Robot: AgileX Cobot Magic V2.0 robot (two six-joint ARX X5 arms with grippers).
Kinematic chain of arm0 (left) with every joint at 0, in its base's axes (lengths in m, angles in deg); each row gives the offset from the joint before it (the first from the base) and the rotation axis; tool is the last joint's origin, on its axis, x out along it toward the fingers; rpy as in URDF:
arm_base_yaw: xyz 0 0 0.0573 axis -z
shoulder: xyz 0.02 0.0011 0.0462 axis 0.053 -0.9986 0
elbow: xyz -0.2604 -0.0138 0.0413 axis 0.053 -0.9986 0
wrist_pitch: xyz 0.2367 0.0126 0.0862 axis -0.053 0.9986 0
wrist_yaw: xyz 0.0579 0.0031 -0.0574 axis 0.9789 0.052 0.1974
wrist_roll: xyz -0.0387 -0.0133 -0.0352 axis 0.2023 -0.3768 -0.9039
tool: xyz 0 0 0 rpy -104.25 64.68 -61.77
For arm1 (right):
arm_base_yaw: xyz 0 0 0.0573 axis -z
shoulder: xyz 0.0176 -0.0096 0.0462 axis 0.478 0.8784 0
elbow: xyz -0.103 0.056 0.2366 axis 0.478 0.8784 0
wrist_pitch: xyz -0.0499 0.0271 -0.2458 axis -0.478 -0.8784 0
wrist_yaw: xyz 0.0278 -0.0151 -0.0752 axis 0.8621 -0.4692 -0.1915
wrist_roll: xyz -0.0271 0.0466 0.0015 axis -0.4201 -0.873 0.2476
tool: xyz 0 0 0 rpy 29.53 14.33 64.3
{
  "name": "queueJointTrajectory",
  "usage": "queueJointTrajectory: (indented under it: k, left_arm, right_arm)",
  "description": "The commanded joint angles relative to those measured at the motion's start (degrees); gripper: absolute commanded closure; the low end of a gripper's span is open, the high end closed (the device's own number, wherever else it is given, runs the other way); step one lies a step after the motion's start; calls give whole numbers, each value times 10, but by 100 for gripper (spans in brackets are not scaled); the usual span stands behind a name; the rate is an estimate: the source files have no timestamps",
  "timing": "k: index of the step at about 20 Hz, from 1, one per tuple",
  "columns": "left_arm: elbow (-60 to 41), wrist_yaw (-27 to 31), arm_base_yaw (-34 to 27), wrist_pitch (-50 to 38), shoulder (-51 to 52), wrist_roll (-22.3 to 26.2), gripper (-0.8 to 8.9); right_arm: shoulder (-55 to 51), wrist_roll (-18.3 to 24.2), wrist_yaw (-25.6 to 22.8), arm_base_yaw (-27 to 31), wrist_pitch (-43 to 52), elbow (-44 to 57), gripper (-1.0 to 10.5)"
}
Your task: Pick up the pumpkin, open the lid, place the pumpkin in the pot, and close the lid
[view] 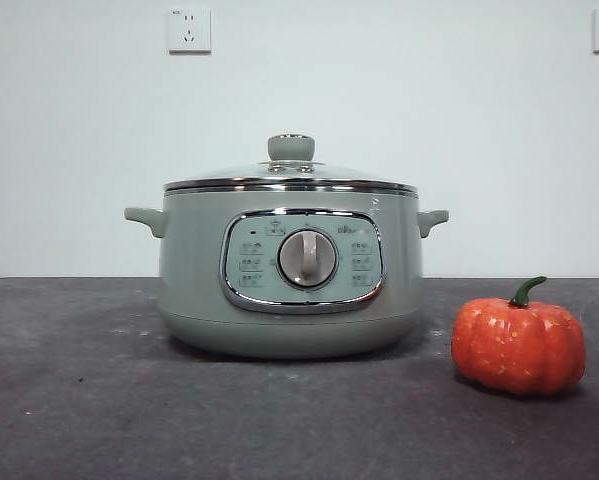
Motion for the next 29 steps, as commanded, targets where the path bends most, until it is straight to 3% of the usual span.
queueJointTrajectory:
  k: [1, 5, 13, 17, 22, 27, 28, 29]
  left_arm:
    - [34, -19, -1, 6, -22, -8, 821]
    - [107, -68, -1, 40, -90, 7, 821]
    - [266, -191, -1, 177, -235, 123, 822]
    - [330, -227, -1, 255, -285, 177, 822]
    - [363, -261, 0, 302, -307, 198, 822]
    - [364, -265, 0, 305, -307, 198, 802]
    - [364, -265, 0, 305, -307, 198, 668]
    - [364, -264, 0, 305, -307, 198, 434]
  right_arm:
    - [38, 12, 15, -1, -21, -47, 959]
    - [111, 68, 61, -1, -88, -137, 958]
    - [250, 198, 166, -1, -272, -321, 958]
    - [304, 256, 195, -2, -365, -398, 958]
    - [340, 297, 210, -2, -454, -458, 958]
    - [341, 296, 210, -2, -457, -463, 933]
    - [341, 296, 210, -2, -457, -463, 822]
    - [341, 296, 210, -2, -457, -463, 630]
